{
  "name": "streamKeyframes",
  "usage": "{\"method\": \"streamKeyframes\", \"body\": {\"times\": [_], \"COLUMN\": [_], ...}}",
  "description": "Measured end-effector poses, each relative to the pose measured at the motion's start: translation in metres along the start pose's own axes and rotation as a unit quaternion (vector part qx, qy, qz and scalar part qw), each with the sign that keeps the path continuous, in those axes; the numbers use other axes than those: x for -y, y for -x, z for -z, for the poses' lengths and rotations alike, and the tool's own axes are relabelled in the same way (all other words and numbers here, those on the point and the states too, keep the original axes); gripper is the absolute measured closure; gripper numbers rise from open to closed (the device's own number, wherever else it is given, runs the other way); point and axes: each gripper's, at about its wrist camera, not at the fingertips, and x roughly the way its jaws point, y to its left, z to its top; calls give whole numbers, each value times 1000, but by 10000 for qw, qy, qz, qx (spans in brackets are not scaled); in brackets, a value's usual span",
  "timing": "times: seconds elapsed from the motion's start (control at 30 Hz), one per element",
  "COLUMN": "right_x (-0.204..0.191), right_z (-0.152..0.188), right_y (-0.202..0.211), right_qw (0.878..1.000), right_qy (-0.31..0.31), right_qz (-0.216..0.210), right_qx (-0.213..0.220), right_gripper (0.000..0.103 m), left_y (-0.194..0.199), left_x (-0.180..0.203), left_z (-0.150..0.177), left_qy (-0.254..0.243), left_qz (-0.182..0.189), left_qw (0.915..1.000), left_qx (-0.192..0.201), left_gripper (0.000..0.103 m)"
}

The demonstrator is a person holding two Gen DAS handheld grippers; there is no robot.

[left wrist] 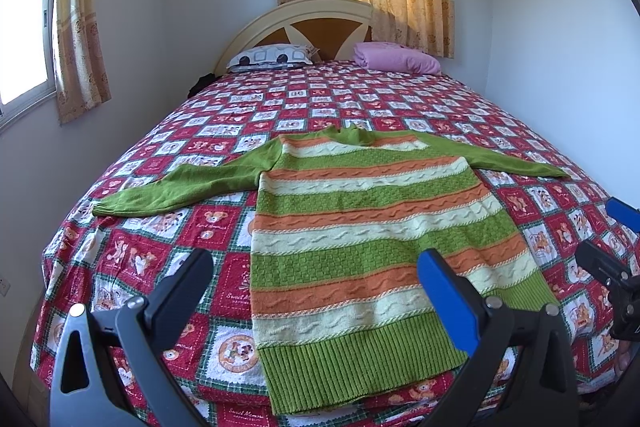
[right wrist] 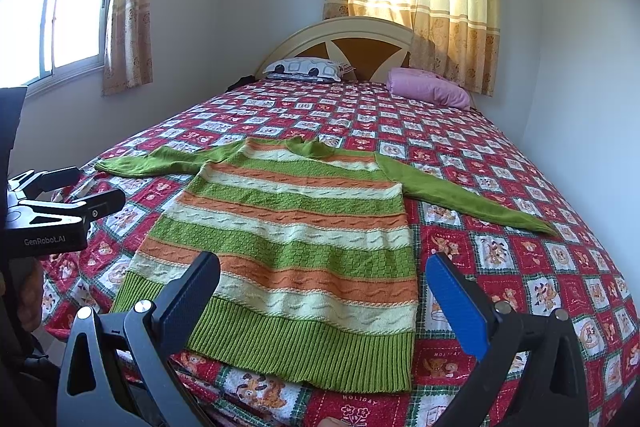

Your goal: Fold small clothes

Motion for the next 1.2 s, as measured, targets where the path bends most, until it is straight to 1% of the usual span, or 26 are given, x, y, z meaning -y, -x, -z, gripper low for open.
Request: {"method": "streamKeyframes", "body": {"times": [0.33,0.5,0.63,0.77,0.8,0.87,1.0,1.03,1.1,1.2], "right_x": [7,19,34,68,77,103,161,181,208,255], "right_z": [2,2,3,4,4,4,8,9,10,12], "right_y": [-13,-27,-49,-80,-88,-105,-130,-137,-144,-157], "right_qw": [10000,9998,9992,9970,9962,9929,9831,9787,9723,9590], "right_qy": [-13,-83,-113,-438,-509,-710,-1255,-1434,-1668,-2134], "right_qz": [29,105,220,191,238,467,806,927,1107,1315], "right_qx": [-84,-176,-314,-602,-670,-833,-1066,-1138,-1207,-1323], "right_gripper": [1,1,1,1,1,1,1,1,1,1], "left_y": [-3,-17,-35,-60,-68,-81,-115,-123,-138,-166], "left_x": [-4,-9,-7,-5,-6,-6,-7,-7,-5,-4], "left_z": [0,-4,-10,-19,-22,-27,-40,-42,-47,-55], "left_qy": [-9,-67,-151,-290,-316,-355,-401,-424,-495,-596], "left_qz": [-17,-129,-230,-305,-326,-346,-386,-415,-471,-669], "left_qw": [10000,9999,9996,9990,9988,9986,9979,9976,9971,9956], "left_qx": [-12,-17,-47,-151,-162,-174,-328,-351,-341,-268], "left_gripper": [0,0,0,0,0,0,0,0,0,0]}}
